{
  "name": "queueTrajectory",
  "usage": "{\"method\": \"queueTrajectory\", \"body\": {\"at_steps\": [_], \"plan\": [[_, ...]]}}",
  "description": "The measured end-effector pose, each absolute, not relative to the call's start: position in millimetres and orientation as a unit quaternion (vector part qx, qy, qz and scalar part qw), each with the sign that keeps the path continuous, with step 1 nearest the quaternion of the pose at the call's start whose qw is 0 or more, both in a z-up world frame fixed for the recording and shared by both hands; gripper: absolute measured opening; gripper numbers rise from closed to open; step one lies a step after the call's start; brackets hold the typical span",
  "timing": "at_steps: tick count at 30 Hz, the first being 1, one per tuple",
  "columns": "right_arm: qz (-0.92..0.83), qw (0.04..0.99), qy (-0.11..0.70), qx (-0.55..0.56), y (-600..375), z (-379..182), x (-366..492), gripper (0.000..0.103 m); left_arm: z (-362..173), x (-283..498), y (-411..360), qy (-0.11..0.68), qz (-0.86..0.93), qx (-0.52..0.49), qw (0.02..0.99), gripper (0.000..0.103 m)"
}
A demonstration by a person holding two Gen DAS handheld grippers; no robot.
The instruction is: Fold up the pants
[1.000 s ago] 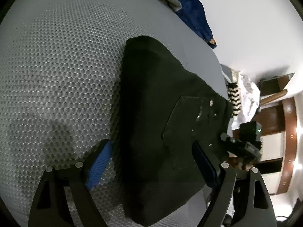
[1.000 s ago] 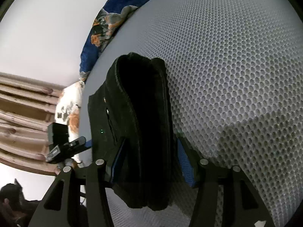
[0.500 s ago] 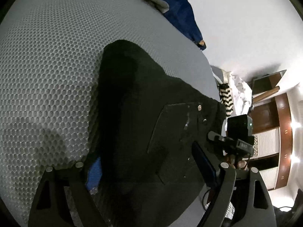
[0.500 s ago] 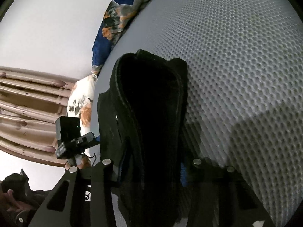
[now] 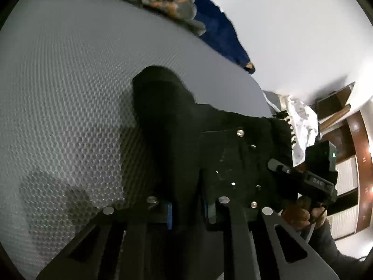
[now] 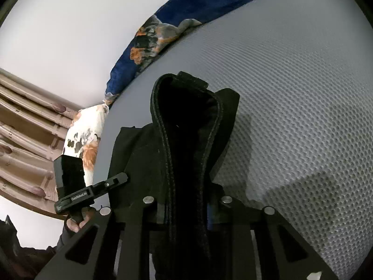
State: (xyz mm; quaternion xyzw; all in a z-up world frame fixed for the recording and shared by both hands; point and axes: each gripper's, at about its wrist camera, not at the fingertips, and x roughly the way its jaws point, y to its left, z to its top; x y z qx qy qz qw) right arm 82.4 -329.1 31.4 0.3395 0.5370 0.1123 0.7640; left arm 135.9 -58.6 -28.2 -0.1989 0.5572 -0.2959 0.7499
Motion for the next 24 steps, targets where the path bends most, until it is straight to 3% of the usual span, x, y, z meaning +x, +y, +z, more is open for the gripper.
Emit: {"method": "queueTrajectory", "body": {"at_steps": [15, 24], "plan": [[0.176, 0.756, 0.532, 0.338, -259, 19, 209, 0.020, 3, 211, 14, 0.519, -0.233, -0.165, 0.806, 0.018], [0.173, 0.767, 0.535, 0.308, -238, 2, 268, 0.020, -13, 274, 35, 0.510, -0.203, -0.150, 0.823, 0.018]]}}
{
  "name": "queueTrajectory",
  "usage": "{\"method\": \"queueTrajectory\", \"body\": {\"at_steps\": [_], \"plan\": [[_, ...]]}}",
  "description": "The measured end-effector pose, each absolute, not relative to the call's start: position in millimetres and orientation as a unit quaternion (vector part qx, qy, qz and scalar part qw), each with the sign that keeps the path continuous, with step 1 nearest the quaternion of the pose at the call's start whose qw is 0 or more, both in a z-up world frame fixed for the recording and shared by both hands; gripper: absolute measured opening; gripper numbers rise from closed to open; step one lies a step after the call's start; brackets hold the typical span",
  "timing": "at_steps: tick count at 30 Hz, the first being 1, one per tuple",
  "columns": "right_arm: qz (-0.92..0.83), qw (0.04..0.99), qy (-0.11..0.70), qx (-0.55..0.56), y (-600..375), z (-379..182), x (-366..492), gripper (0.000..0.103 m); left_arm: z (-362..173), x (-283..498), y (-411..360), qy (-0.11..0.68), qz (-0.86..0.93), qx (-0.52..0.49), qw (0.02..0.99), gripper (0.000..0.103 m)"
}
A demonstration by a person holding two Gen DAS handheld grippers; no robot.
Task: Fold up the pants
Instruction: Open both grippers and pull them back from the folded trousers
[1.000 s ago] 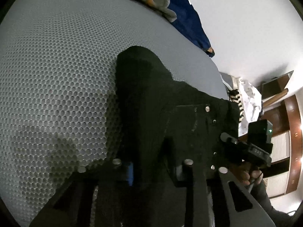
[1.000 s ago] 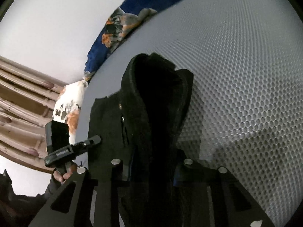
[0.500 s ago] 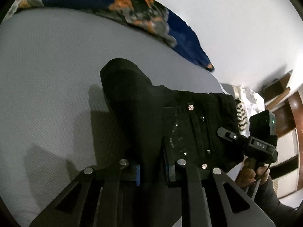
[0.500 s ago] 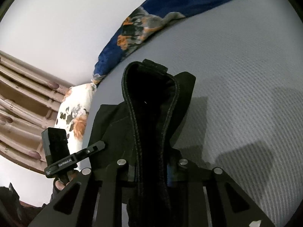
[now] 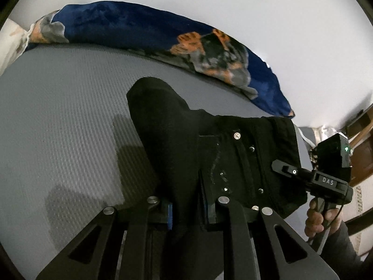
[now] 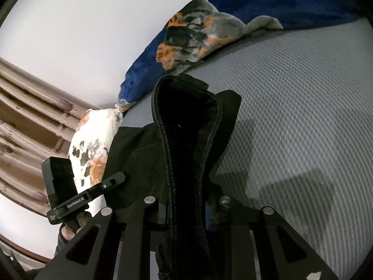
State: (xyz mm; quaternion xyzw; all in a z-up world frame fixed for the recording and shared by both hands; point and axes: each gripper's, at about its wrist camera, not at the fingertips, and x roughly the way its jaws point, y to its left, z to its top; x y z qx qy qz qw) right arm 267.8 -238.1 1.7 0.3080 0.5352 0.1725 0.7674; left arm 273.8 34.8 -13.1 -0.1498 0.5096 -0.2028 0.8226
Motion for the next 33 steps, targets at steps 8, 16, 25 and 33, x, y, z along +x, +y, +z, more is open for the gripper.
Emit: {"method": "queueTrajectory", "body": {"at_steps": [8, 16, 25, 33], "plan": [[0.105, 0.788, 0.566, 0.221, -240, -26, 265, 0.039, -62, 287, 58, 0.536, -0.190, -0.180, 0.803, 0.037], [0.062, 0.796, 0.572, 0.188, -235, -22, 255, 0.047, -64, 276, 58, 0.534, -0.171, -0.176, 0.809, 0.045], [0.030, 0.801, 0.571, 0.178, -234, 6, 222, 0.053, -29, 218, 60, 0.529, -0.085, -0.069, 0.842, 0.059], [0.023, 0.821, 0.543, 0.172, -221, 37, 178, 0.053, 2, 152, 72, 0.502, -0.030, -0.011, 0.864, 0.062]]}}
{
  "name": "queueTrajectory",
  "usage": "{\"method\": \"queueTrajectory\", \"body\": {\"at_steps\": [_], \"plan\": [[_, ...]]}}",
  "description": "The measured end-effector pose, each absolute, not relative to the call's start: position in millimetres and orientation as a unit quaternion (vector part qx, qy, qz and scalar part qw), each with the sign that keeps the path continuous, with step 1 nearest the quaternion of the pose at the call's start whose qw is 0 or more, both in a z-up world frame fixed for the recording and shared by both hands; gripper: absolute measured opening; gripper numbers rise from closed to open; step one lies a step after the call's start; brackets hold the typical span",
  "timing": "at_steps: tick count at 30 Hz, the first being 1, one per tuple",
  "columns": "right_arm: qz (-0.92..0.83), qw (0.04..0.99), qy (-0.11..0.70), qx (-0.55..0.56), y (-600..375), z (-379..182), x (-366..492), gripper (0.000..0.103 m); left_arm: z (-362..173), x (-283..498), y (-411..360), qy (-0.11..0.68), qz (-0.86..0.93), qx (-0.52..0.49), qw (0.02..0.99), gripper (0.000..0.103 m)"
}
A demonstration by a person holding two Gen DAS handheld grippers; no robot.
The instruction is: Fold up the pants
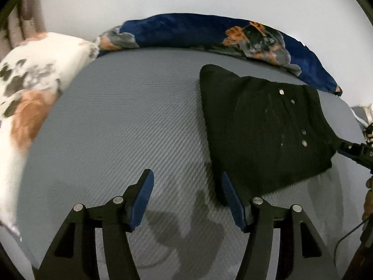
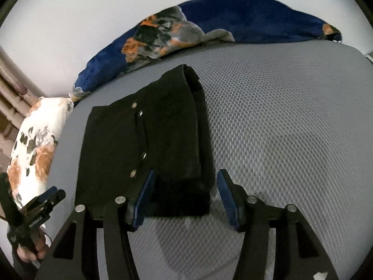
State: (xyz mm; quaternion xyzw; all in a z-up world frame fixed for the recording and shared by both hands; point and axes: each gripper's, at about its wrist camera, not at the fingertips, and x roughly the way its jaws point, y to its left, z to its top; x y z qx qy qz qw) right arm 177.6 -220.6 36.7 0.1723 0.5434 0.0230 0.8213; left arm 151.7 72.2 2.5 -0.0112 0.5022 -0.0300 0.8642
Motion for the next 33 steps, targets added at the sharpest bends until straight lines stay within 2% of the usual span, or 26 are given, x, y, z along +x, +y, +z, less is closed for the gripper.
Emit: {"method": "queueTrajectory", "body": {"at_steps": [10, 13, 21, 33], "plan": [[0.029, 0.847, 0.519, 0.111, -172, 63, 115, 0.053, 25, 90, 68, 0.487, -0.016, 0.000, 0.873, 0.063], [0.021, 0.857, 0.508, 0.089, -161, 70, 102, 0.062, 30, 79, 67, 0.479, -0.014, 0.001, 0.878, 0.068], [0.014, 0.870, 0.489, 0.061, -136, 86, 82, 0.066, 28, 68, 64, 0.467, -0.006, 0.015, 0.884, 0.070], [0.028, 0.869, 0.492, 0.042, -113, 89, 74, 0.068, 17, 67, 66, 0.475, 0.001, 0.024, 0.880, 0.070]]}}
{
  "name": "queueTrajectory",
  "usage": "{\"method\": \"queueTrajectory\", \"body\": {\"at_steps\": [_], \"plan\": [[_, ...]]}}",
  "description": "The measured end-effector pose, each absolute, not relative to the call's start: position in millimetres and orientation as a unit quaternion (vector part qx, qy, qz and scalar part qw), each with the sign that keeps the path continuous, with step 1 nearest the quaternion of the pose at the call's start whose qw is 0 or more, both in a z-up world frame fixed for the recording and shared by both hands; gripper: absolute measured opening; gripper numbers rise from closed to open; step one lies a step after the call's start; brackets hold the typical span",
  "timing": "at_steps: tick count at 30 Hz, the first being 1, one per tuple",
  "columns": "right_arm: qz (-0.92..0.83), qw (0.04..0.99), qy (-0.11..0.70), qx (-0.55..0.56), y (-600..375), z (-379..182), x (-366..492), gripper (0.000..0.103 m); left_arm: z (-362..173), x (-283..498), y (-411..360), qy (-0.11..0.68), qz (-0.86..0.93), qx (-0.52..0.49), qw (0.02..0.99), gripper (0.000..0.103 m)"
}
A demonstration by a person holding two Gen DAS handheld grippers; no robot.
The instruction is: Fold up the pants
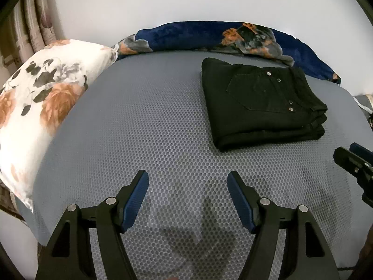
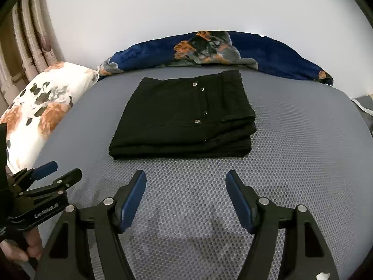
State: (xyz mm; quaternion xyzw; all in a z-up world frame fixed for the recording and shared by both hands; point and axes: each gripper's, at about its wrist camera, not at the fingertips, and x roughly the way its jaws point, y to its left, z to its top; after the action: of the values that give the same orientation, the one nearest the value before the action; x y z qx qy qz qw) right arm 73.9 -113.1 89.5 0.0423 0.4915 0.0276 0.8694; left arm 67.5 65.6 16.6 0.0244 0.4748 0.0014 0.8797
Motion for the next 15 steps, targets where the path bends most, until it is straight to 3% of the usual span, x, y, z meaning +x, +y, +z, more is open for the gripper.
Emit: {"method": "queueTrajectory", "body": {"at_steps": [15], "plan": [[0.027, 0.868, 0.494, 0.043, -109.8, 86.2, 73.8, 0.069, 20.0, 66.8, 68.1, 0.470, 0.006, 0.022, 0.882, 0.070]]}}
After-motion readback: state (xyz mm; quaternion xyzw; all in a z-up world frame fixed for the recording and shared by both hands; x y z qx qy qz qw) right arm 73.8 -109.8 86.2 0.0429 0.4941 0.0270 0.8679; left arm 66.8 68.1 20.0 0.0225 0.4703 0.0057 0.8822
